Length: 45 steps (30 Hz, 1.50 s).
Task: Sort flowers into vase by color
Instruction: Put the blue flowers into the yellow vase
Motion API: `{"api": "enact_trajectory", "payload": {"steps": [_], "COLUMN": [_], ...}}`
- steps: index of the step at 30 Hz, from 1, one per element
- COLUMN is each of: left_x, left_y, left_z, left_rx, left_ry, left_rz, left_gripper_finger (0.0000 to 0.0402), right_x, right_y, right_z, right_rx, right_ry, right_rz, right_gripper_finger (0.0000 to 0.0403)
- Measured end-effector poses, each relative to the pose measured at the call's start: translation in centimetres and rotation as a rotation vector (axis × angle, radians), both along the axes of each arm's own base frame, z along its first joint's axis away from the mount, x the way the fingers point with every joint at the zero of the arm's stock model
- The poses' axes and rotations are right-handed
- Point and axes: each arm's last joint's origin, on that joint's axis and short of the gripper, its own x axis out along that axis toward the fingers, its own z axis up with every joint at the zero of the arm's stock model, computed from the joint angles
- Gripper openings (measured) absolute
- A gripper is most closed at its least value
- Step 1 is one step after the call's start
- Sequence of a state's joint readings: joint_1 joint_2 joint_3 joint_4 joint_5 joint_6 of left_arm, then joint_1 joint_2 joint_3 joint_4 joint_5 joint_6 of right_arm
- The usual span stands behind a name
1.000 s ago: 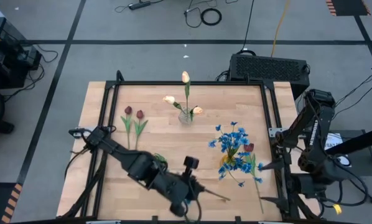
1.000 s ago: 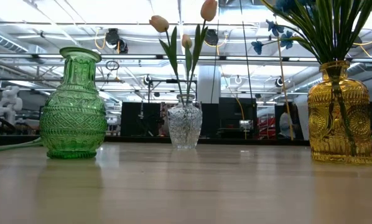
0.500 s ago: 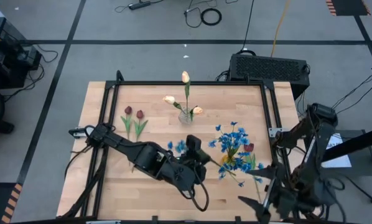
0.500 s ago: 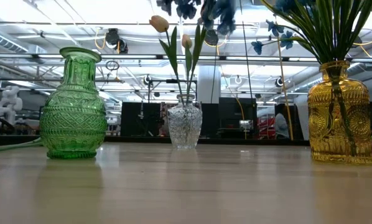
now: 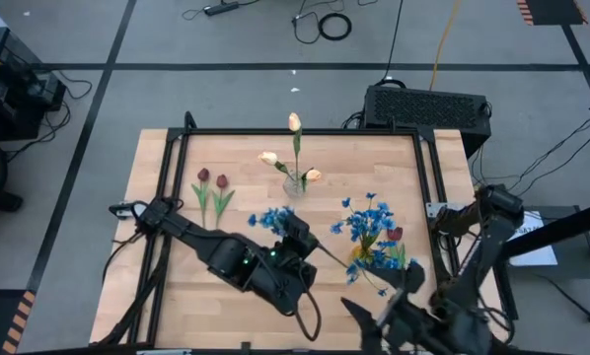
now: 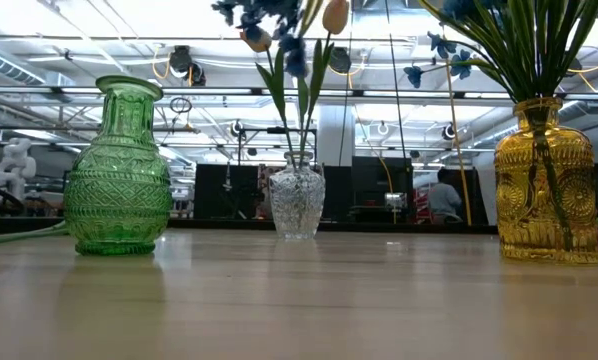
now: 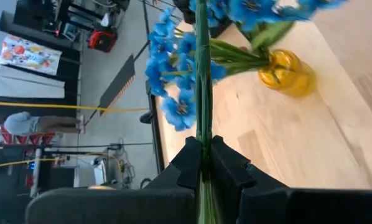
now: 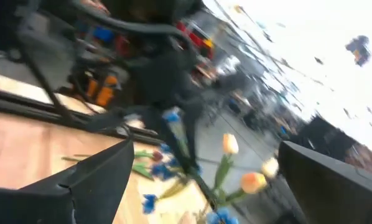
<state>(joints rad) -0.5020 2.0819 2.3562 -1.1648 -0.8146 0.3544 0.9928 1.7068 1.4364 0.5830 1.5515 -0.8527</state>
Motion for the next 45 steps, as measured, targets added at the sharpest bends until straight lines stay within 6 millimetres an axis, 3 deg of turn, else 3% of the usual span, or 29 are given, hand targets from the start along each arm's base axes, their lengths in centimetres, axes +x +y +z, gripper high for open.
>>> {"api": "enact_trajectory", "payload": {"steps": [12, 19, 29, 45], "left_x": [-1.8, -2.2, -2.3, -2.3], "left_y": [-2.0, -2.7, -2.8, -2.8], "left_z": [-0.3, -0.3, -0.3, -0.3], "left_rx": [0.060, 0.064, 0.079, 0.082], "left_ry": [0.051, 0.049, 0.045, 0.050], "left_rz": [-0.038, -0.057, -0.056, -0.057], "left_gripper_finger": [0.0024, 0.0024, 0.0024, 0.0024], "right_x": [3.3, 4.0, 4.1, 4.2], "right_y": [0.3, 0.5, 0.6, 0.5], "right_z": [-3.5, -4.6, -4.5, -4.5], "right_rx": [0.023, 0.005, 0.003, -0.004], "right_ry": [-0.015, -0.003, -0.013, -0.007], "right_rz": [-0.054, -0.062, -0.009, -0.020], "right_gripper_finger": [0.0374, 0.0281, 0.0152, 0.0008]}}
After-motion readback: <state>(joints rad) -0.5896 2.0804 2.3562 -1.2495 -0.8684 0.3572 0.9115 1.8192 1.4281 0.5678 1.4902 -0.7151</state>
